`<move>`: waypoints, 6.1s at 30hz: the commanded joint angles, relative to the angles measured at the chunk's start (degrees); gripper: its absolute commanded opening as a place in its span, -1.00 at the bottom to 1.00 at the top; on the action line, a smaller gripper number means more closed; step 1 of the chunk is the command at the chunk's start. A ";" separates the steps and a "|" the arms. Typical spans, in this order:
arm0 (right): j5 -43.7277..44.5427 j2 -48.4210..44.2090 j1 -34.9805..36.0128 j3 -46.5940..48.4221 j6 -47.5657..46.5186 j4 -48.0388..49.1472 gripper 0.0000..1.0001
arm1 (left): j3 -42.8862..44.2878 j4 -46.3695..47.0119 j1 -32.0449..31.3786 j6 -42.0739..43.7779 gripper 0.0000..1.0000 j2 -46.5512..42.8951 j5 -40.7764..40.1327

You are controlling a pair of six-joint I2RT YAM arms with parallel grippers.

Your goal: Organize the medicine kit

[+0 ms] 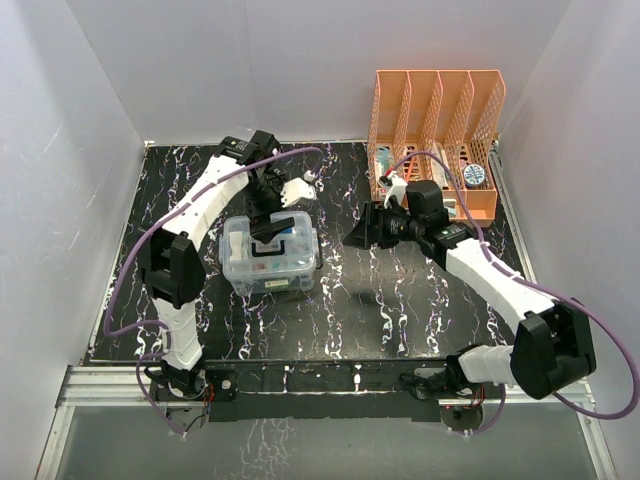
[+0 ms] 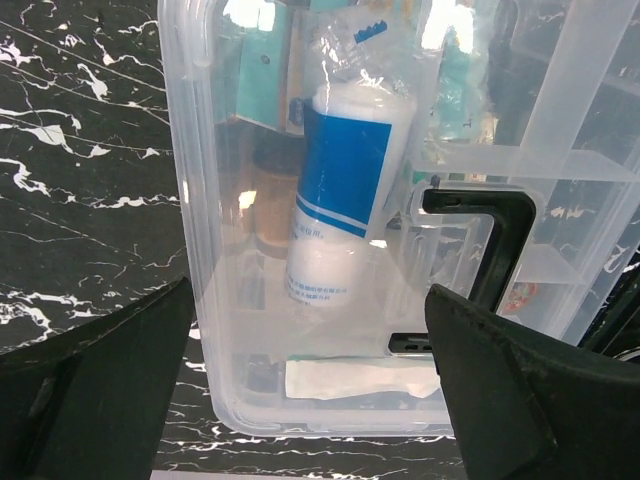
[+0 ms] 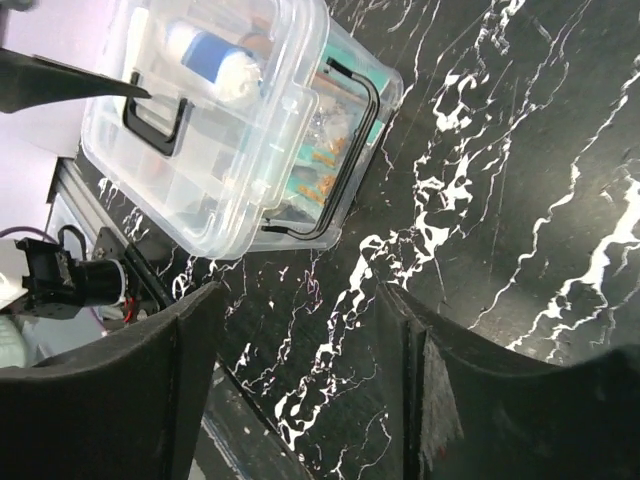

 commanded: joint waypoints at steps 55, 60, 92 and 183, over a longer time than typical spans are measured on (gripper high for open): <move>-14.42 34.41 -0.03 -0.49 13.22 38.34 -0.39 | -6.09 7.57 -9.76 -3.39 0.93 7.09 -4.09; -15.12 35.11 0.49 -0.90 14.48 41.09 -0.39 | -5.43 7.42 -9.94 -3.82 0.93 7.52 -3.91; -18.53 31.97 1.82 -2.39 18.37 45.85 -0.36 | -0.55 5.98 -10.73 -5.67 0.93 10.15 -4.69; 10.66 44.39 26.88 63.17 -66.75 -35.30 0.97 | -17.71 -1.92 50.48 0.31 0.97 -25.92 22.44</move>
